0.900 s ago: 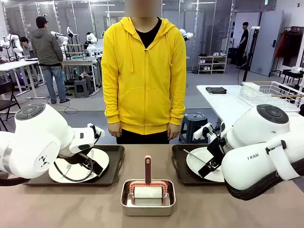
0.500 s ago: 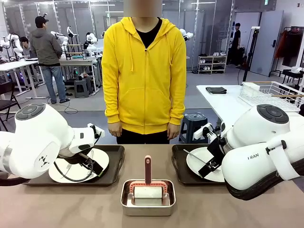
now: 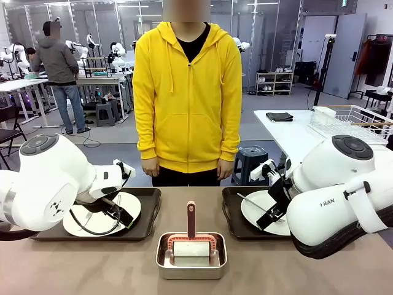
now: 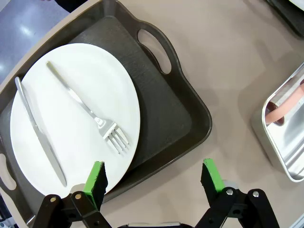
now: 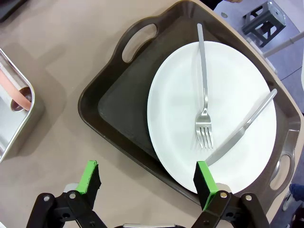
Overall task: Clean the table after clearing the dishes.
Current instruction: When the left (or right) Handle tray is removed, use the left hand (or right hand) to clean the left (or right) side of the table with the Lint Roller.
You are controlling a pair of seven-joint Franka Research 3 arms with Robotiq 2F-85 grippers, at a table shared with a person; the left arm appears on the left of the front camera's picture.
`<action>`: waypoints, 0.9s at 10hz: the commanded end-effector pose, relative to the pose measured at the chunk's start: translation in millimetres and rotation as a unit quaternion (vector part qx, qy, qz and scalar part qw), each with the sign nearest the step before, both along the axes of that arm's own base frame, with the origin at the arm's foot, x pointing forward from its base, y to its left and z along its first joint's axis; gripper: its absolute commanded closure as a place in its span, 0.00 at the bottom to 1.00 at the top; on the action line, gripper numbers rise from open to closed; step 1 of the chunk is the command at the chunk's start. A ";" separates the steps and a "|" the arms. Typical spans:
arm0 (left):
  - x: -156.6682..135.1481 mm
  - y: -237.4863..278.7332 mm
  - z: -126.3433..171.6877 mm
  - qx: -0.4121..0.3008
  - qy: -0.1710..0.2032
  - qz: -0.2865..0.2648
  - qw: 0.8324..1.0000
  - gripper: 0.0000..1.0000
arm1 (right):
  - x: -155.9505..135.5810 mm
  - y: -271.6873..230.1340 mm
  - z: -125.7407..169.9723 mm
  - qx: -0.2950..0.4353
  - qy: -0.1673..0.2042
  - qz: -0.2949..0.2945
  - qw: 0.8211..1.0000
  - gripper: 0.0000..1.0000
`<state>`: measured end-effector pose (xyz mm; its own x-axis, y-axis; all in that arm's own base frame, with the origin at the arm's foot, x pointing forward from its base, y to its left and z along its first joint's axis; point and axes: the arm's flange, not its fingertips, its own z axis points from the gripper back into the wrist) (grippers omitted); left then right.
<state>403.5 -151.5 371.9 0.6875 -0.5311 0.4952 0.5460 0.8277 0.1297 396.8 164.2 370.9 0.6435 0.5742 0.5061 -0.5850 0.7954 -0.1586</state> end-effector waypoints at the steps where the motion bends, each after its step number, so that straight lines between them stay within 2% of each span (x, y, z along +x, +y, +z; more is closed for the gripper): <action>1: 0.1 0.2 0.0 0.000 0.000 0.000 1.000 0.00 | -0.2 0.5 0.0 0.000 0.000 0.000 1.000 0.00; 3: 0.0 0.0 0.0 0.000 0.000 0.000 1.000 0.00 | 0.0 0.0 0.0 0.000 0.000 0.000 1.000 0.00; 4: 5.4 3.5 12.0 0.004 0.006 -0.001 1.000 0.00 | 10.5 -4.1 17.7 0.027 0.022 0.015 0.999 0.00; 5: 11.8 7.1 22.3 -0.021 0.029 -0.014 0.999 0.00 | 22.5 -8.7 28.5 0.034 0.018 0.016 0.999 0.00; 7: 27.0 14.2 47.0 -0.049 0.048 -0.034 0.997 0.00 | 45.9 -18.6 53.8 0.098 0.051 0.017 0.994 0.00; 8: 33.3 17.2 59.7 -0.087 0.077 -0.065 0.991 0.00 | 57.0 -21.5 69.5 0.111 0.069 0.015 0.991 0.00; 9: 42.9 29.7 73.5 -0.140 0.097 -0.091 0.981 0.00 | 68.0 -29.4 85.3 0.156 0.108 0.015 0.982 0.00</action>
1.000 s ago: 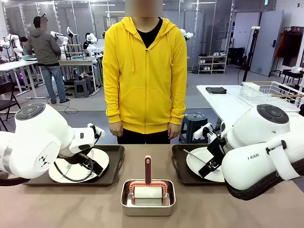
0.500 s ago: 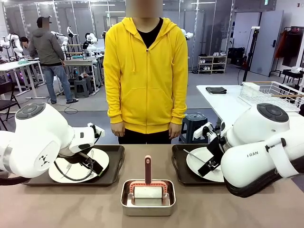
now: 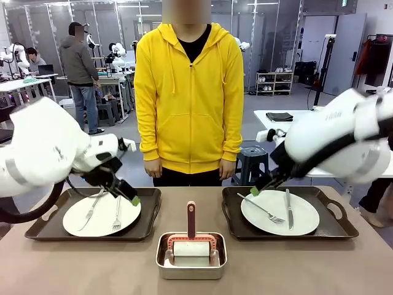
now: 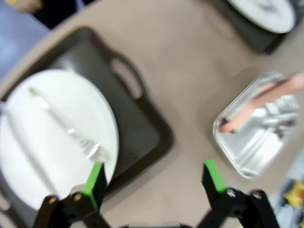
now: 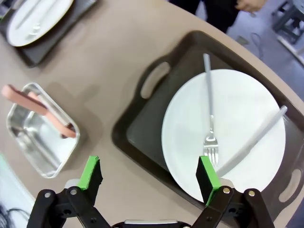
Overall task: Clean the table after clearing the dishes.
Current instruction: When the left (or right) Handle tray is removed, use the left hand (or right hand) to clean the left (or right) side of the table with the Lint Roller.
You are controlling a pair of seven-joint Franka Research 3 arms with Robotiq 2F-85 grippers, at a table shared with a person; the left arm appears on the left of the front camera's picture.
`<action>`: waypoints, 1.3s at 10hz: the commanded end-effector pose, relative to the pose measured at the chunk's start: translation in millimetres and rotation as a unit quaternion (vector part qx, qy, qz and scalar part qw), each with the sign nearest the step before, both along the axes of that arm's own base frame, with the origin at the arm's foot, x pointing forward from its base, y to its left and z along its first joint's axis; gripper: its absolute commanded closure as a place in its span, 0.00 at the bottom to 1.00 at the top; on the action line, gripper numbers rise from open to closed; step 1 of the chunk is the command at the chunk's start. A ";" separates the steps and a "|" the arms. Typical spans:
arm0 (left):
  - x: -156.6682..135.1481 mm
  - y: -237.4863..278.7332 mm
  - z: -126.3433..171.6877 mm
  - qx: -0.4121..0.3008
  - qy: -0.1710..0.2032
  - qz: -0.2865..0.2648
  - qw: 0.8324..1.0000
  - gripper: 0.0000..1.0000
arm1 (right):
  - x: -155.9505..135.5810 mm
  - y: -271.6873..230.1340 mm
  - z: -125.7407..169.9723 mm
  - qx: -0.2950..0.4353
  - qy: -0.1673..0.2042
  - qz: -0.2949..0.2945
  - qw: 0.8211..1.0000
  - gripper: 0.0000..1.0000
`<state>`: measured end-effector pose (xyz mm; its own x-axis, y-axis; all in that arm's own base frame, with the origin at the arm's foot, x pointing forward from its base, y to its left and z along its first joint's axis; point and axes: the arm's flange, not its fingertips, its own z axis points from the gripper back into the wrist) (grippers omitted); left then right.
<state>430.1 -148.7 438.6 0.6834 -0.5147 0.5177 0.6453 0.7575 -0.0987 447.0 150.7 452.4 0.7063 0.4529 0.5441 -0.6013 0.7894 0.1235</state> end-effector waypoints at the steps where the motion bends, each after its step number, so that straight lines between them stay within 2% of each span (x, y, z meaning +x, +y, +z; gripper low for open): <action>1: 18.8 34.8 16.9 -0.064 0.055 -0.039 0.996 0.00 | 21.4 -21.6 15.3 0.072 0.063 0.002 0.995 0.00; 2: 20.3 46.4 29.0 -0.119 0.080 -0.058 0.988 0.00 | 20.7 -28.7 27.2 0.106 0.085 0.016 0.991 0.00; 3: 27.8 67.8 40.4 -0.186 0.095 -0.061 0.976 0.00 | 22.9 -43.3 37.2 0.180 0.129 0.015 0.975 0.00; 4: 31.7 88.3 46.3 -0.248 0.112 -0.075 0.959 0.00 | 25.4 -61.3 42.1 0.261 0.174 0.020 0.949 0.00; 5: 34.0 110.0 45.4 -0.316 0.127 -0.092 0.935 0.00 | 28.4 -82.8 41.4 0.331 0.204 0.016 0.921 0.00; 6: 34.6 132.3 43.1 -0.362 0.134 -0.088 0.918 0.00 | 30.5 -104.3 38.7 0.389 0.223 0.003 0.894 0.00; 7: 34.5 162.4 36.4 -0.422 0.146 -0.065 0.892 0.00 | 31.6 -125.9 33.9 0.424 0.237 -0.012 0.874 0.00; 9: 26.7 221.5 24.1 -0.486 0.151 -0.030 0.860 0.00 | 29.9 -161.7 25.7 0.446 0.269 -0.041 0.853 0.00; 10: 17.4 254.7 22.5 -0.506 0.137 -0.027 0.851 0.00 | 28.3 -184.4 19.6 0.433 0.295 -0.048 0.850 0.00; 12: -9.1 326.0 15.7 -0.538 0.107 0.016 0.836 0.00 | 15.0 -259.5 3.6 0.445 0.306 -0.087 0.837 0.00; 13: -21.5 355.2 8.6 -0.532 0.117 0.048 0.837 0.00 | 3.6 -295.5 -4.5 0.464 0.307 -0.111 0.824 0.00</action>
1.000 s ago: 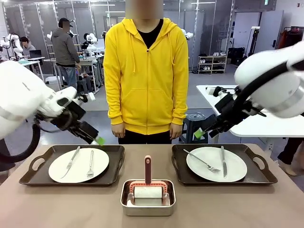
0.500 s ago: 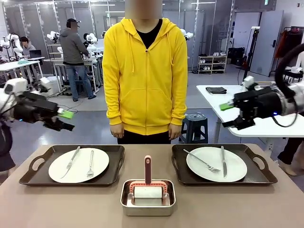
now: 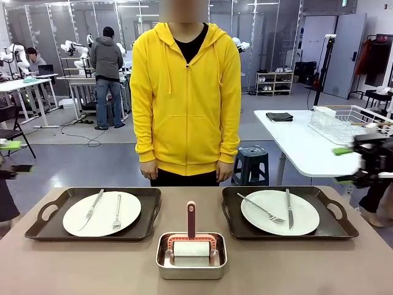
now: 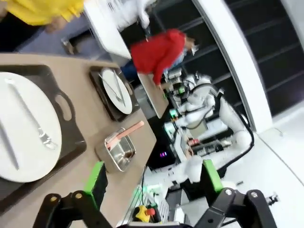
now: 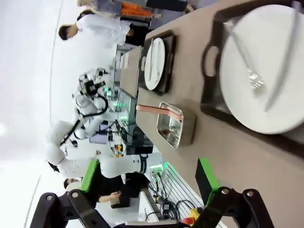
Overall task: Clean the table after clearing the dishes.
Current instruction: When the left (or right) Handle tray is removed, use the left hand (or right hand) to clean the left (or right) side of the table with the Lint Roller.
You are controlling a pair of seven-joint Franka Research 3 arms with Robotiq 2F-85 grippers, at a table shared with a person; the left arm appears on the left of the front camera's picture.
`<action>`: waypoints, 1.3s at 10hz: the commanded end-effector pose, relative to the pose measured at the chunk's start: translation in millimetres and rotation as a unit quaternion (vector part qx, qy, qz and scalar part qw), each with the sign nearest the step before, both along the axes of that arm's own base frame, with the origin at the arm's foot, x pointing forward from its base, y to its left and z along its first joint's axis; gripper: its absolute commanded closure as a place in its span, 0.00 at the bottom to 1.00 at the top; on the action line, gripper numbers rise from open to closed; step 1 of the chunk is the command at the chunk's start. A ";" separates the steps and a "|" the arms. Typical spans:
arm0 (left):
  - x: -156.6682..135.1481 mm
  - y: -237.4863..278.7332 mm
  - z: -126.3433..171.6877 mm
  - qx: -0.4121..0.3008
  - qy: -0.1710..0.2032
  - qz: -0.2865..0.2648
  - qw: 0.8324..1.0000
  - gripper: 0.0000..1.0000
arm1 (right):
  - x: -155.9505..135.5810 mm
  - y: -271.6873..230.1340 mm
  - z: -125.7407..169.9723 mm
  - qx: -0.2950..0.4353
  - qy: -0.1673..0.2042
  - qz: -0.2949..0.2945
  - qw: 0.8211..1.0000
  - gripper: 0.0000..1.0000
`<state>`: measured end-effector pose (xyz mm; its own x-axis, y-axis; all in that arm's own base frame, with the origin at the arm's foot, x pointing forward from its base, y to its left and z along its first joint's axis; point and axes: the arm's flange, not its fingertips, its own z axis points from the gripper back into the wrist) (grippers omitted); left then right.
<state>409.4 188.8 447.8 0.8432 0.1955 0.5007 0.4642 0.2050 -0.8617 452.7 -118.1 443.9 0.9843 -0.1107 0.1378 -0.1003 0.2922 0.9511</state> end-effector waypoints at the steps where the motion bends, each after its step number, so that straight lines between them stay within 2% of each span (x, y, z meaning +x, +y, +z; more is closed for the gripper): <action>1: -16.9 45.8 -7.4 0.000 0.026 0.037 0.999 0.00 | -16.6 -60.8 -2.2 0.028 0.023 -0.042 0.998 0.00; 2: -32.6 72.7 -12.4 0.001 0.051 0.074 0.996 0.00 | -32.0 -89.0 -7.6 0.038 0.026 -0.071 0.996 0.00; 4: -62.7 102.7 -11.9 0.005 0.072 0.119 0.990 0.00 | -63.3 -130.5 -14.0 0.039 0.030 -0.118 0.992 0.00; 5: -69.7 107.8 -8.2 0.005 0.065 0.128 0.990 0.00 | -74.2 -142.2 -16.9 0.037 0.036 -0.134 0.990 0.00; 7: -73.3 111.9 -6.4 0.013 0.075 0.143 0.987 0.00 | -89.4 -159.7 -18.9 0.046 0.034 -0.164 0.985 0.00; 8: -69.6 109.1 -5.9 0.017 0.075 0.139 0.987 0.00 | -88.7 -158.4 -19.6 0.043 0.037 -0.161 0.985 0.00; 9: -62.6 104.5 -7.2 0.031 0.076 0.139 0.987 0.00 | -82.6 -153.0 -20.6 0.041 0.023 -0.145 0.988 0.00; 10: -74.3 114.1 -11.7 0.004 0.065 0.136 0.989 0.00 | -87.4 -165.8 -20.5 0.040 0.028 -0.159 0.986 0.00; 13: -74.3 114.1 -11.7 0.004 0.065 0.136 0.989 0.00 | -87.4 -165.8 -20.5 0.040 0.028 -0.159 0.986 0.00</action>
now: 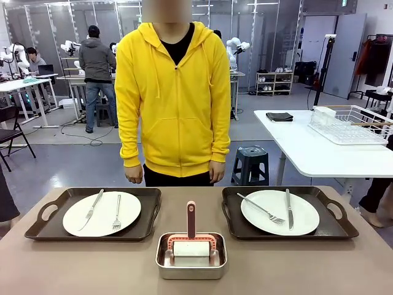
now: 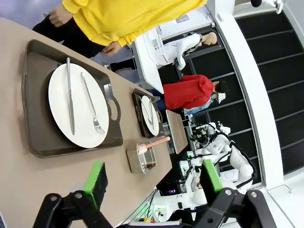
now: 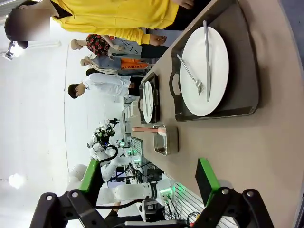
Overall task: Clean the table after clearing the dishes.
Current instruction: When the left (or right) Handle tray is removed, use the left hand (or right hand) to clean the left (or right) side of the table with the Lint Roller.
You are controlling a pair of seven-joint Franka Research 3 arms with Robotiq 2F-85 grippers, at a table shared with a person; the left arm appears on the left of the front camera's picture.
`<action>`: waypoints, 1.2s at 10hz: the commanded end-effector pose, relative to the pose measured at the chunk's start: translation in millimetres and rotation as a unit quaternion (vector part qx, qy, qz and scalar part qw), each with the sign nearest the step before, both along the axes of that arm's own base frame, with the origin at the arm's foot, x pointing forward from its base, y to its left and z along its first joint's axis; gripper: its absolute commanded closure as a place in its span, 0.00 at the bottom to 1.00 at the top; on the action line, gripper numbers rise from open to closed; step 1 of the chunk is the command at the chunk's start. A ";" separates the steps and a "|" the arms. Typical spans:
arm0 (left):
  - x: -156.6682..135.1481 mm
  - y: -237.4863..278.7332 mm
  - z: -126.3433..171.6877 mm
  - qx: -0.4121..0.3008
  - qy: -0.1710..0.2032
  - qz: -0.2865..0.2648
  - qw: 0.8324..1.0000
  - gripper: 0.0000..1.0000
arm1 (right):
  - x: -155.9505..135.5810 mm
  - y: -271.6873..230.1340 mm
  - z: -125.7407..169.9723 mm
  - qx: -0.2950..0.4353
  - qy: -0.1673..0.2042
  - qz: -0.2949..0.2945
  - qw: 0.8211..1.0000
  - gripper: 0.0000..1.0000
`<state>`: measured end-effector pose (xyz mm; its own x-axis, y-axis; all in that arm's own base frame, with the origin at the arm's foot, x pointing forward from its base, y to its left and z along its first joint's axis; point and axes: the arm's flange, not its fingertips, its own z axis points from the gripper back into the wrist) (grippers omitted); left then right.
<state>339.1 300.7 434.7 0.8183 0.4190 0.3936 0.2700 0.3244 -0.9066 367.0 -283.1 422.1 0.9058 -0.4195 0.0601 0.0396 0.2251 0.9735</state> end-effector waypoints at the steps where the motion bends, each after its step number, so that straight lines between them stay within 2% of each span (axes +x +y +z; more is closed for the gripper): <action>1: -4.1 2.2 1.5 -0.005 -0.003 -0.001 1.000 0.00 | -1.8 -0.7 1.2 0.000 -0.001 -0.002 1.000 0.00; 12: -4.1 2.2 1.5 -0.005 -0.003 -0.001 1.000 0.00 | -1.8 -0.7 1.2 0.000 -0.001 -0.002 1.000 0.00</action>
